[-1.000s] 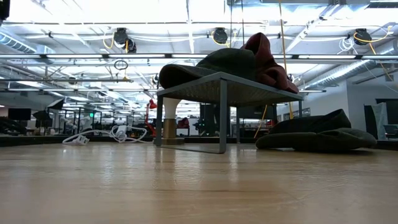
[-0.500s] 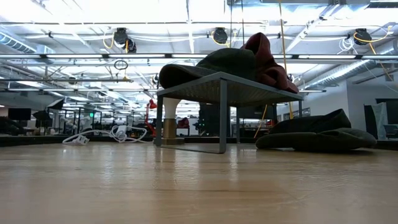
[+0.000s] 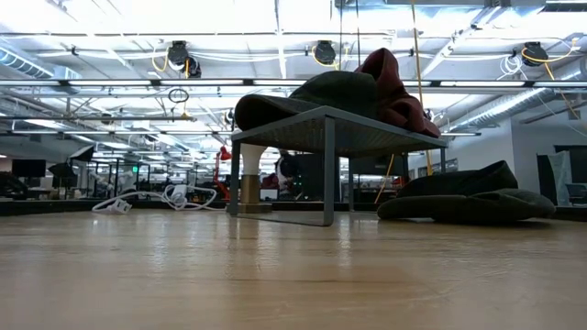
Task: Pick & Place hat
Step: Stack the bottom black cap on top of the black cap on the shelf
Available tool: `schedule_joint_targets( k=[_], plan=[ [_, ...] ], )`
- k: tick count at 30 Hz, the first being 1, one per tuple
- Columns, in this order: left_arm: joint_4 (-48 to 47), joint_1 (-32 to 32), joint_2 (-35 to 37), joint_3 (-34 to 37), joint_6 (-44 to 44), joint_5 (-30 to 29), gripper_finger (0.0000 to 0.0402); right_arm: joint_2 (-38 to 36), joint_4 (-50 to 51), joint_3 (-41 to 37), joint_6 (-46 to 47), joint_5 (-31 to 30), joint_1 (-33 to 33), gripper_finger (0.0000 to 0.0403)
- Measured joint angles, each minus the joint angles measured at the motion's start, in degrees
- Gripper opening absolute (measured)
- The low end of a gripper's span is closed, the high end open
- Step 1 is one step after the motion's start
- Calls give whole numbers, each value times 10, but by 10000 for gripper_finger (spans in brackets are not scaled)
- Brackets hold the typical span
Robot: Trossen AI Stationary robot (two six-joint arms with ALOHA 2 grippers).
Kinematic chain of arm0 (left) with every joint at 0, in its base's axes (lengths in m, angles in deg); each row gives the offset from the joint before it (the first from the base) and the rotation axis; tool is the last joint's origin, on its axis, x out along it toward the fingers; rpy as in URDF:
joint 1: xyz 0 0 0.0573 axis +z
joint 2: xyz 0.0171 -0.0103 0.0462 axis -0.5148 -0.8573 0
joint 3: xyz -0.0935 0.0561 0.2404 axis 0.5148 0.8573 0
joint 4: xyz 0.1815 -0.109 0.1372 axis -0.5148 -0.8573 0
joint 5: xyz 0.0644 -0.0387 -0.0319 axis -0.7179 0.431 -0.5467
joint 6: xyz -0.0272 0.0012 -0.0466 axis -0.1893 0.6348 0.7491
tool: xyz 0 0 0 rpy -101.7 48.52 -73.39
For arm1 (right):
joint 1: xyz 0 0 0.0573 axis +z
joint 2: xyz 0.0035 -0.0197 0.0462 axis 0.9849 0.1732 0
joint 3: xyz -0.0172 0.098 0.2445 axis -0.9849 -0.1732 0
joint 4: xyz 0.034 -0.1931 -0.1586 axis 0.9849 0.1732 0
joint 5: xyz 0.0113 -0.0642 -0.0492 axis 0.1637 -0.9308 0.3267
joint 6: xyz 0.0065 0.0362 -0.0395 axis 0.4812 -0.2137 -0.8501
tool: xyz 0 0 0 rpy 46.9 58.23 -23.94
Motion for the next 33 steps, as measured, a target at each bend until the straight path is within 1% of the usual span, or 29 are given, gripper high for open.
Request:
schedule_joint_targets(
  k=[4,6,9,13,17,20,22,24,27,28,30,33],
  plan=[
    [-1,41,-56,-51,24,44,9,-7,-1,-1,12,53,-5,210],
    [1,56,-82,-75,35,60,9,-10,-5,-1,16,57,-5,210],
    [0,73,-117,-100,53,74,9,-22,-7,-1,18,79,2,210],
    [1,82,-143,-108,80,84,9,-37,-6,-1,17,87,7,210],
    [-4,81,-147,-108,117,84,9,-63,22,-2,22,96,6,203],
    [-26,77,-146,-108,138,86,9,-81,63,-2,15,98,6,178],
    [-32,75,-146,-108,157,86,9,-89,81,-2,6,99,7,146],
    [-33,76,-146,-108,181,88,9,-93,93,-2,0,98,7,104],
    [-39,76,-146,-108,225,101,15,-92,96,-2,1,99,7,27],
    [-40,77,-146,-108,240,98,24,-92,97,-3,2,100,7,16],
    [-41,78,-146,-108,269,87,48,-92,97,-3,2,100,7,14],
    [-50,78,-146,-107,288,82,83,-98,75,-2,-16,103,7,8]
  ],
)
